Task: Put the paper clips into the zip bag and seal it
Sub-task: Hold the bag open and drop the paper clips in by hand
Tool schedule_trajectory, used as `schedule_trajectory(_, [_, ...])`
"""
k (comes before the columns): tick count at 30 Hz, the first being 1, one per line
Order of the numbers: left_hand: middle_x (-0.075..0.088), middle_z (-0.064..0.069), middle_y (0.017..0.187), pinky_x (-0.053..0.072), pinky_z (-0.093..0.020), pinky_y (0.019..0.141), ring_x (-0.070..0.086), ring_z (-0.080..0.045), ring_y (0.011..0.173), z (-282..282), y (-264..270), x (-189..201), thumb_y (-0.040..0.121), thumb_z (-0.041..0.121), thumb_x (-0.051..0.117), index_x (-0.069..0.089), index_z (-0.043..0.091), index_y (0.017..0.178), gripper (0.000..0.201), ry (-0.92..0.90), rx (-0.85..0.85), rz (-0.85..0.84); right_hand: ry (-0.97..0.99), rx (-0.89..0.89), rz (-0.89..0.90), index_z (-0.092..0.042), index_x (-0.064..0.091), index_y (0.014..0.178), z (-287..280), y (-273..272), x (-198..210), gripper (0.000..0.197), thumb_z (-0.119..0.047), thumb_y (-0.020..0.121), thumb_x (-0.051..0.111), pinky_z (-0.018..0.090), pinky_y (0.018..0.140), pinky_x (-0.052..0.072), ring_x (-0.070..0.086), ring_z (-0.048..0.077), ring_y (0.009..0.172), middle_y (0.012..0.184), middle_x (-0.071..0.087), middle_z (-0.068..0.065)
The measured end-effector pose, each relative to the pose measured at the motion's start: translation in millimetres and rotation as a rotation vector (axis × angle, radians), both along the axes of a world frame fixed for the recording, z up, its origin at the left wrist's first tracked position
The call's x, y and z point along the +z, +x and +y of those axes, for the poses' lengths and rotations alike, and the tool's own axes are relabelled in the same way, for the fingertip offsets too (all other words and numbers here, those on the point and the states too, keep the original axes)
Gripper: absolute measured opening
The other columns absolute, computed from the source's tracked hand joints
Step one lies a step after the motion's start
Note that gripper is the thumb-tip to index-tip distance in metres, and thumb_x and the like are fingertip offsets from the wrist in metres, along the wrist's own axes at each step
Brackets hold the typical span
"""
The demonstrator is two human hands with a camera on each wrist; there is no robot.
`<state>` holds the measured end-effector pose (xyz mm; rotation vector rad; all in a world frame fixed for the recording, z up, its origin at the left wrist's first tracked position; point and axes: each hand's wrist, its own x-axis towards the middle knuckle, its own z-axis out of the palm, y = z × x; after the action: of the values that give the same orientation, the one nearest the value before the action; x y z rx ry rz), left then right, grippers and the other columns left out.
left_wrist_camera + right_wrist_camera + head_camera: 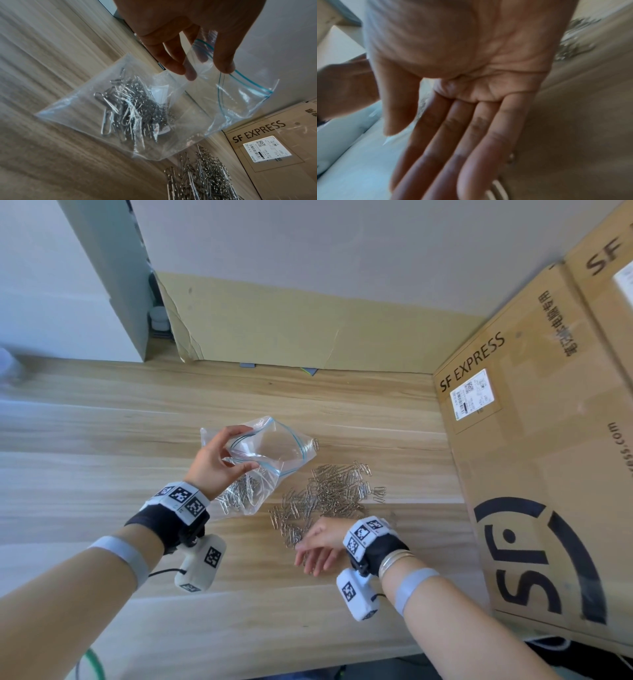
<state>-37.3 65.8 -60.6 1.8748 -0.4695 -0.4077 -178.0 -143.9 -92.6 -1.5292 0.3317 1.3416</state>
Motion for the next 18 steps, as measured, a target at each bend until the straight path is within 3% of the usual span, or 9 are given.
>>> schedule_trajectory(4, [0.048,0.047,0.106,0.050,-0.032,0.076,0.058,-0.016,0.092,0.6,0.8,-0.8,0.070,0.010,0.076,0.044,0.068,0.096,0.070,0.004,0.001,-0.007,-0.040,0.122,0.044,-0.013,0.067,0.100,16.1,-4.3,-11.2,0.039,-0.047,0.085,0.054,0.019,0.056,0.051,0.067,0.013,0.067,0.093,0.071,0.007])
schedule_trajectory(8, [0.049,0.045,0.107,0.048,-0.021,0.072,0.057,-0.010,0.083,2.8,2.4,-3.9,0.071,0.012,0.075,0.045,0.065,0.097,0.066,-0.006,-0.005,-0.008,-0.141,0.083,-0.046,-0.014,0.066,0.101,-2.8,3.3,-8.4,0.035,-0.041,0.091,0.046,0.020,0.063,0.050,0.067,0.008,0.065,0.106,0.068,0.015])
schedule_trajectory(11, [0.049,0.044,0.107,0.046,-0.014,0.070,0.056,-0.004,0.081,3.6,2.5,-4.9,0.071,0.012,0.075,0.046,0.064,0.098,0.065,-0.007,-0.014,-0.005,-0.231,-0.026,-0.145,-0.015,0.065,0.101,-20.9,11.3,4.4,0.030,-0.034,0.093,0.044,0.020,0.064,0.049,0.064,0.011,0.069,0.095,0.070,0.008])
schedule_trajectory(15, [0.050,0.043,0.108,0.048,-0.018,0.069,0.056,-0.010,0.078,2.9,1.3,-4.3,0.071,0.013,0.075,0.047,0.062,0.098,0.062,0.001,-0.020,-0.004,-0.187,-0.010,-0.163,-0.012,0.064,0.103,-12.7,18.3,14.7,0.027,-0.031,0.092,0.047,0.026,0.068,0.051,0.064,0.016,0.068,0.083,0.068,0.002])
schedule_trajectory(18, [0.050,0.045,0.107,0.049,-0.025,0.072,0.057,-0.016,0.077,2.8,1.0,-3.3,0.071,0.012,0.075,0.046,0.065,0.097,0.065,0.015,-0.016,0.000,-0.038,0.017,-0.105,-0.019,0.061,0.112,18.7,16.2,9.4,0.026,-0.030,0.094,0.046,0.027,0.068,0.053,0.066,0.012,0.065,0.092,0.069,0.006])
